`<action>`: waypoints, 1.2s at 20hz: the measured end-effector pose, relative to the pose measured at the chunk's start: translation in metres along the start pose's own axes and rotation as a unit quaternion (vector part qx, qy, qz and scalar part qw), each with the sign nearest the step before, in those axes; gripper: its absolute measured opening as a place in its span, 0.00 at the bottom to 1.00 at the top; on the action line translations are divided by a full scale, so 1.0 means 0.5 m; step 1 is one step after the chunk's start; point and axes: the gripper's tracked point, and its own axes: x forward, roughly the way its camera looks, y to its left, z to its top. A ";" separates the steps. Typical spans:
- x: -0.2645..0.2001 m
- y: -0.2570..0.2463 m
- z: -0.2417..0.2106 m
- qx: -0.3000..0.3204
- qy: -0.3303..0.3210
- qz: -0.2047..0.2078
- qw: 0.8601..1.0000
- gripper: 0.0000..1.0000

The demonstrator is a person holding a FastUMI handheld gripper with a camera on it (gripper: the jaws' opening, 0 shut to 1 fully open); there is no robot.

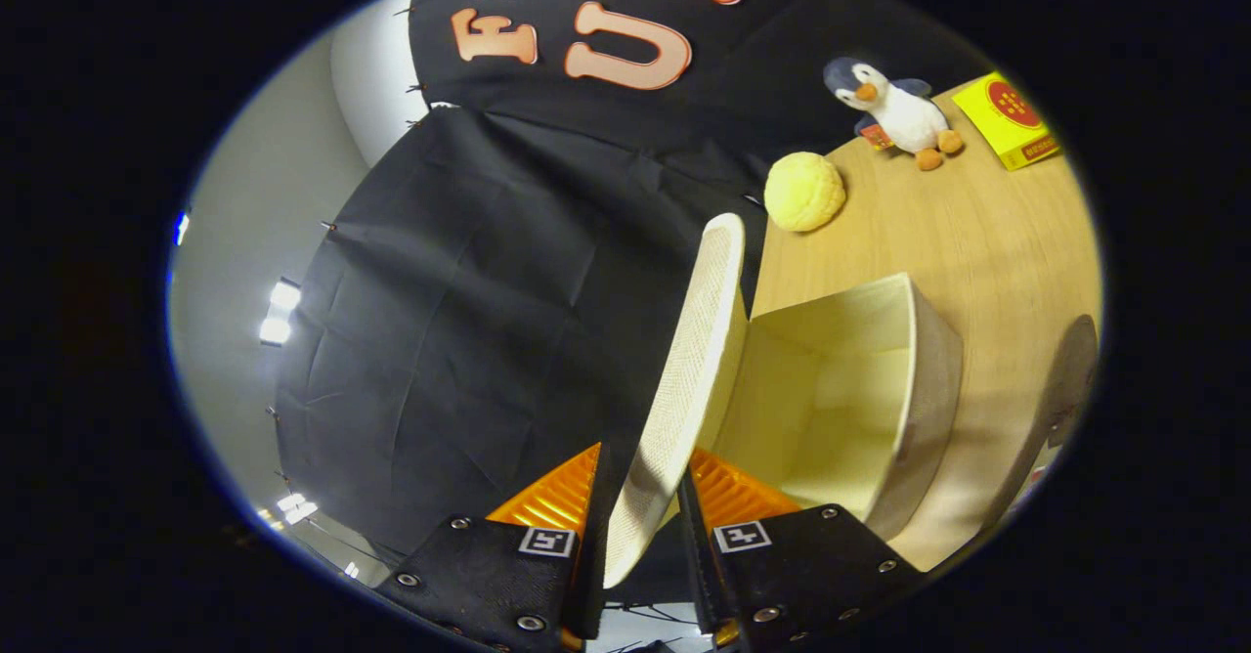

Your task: Open the storage box then place both shoes into the box .Put the left shoe in first, then the right shoe, with the right side of both shoes facing outward in a uniform manner.

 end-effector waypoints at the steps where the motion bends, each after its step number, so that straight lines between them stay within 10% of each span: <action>1: 0.016 0.028 0.006 -0.005 -0.010 0.007 1.000 0.34; 8: 0.181 0.156 -0.001 -0.034 -0.035 0.017 0.999 0.34; 16: 0.387 0.146 -0.071 -0.023 0.006 -0.062 0.998 0.23; 24: 0.455 0.090 -0.102 -0.040 0.030 -0.106 0.993 0.65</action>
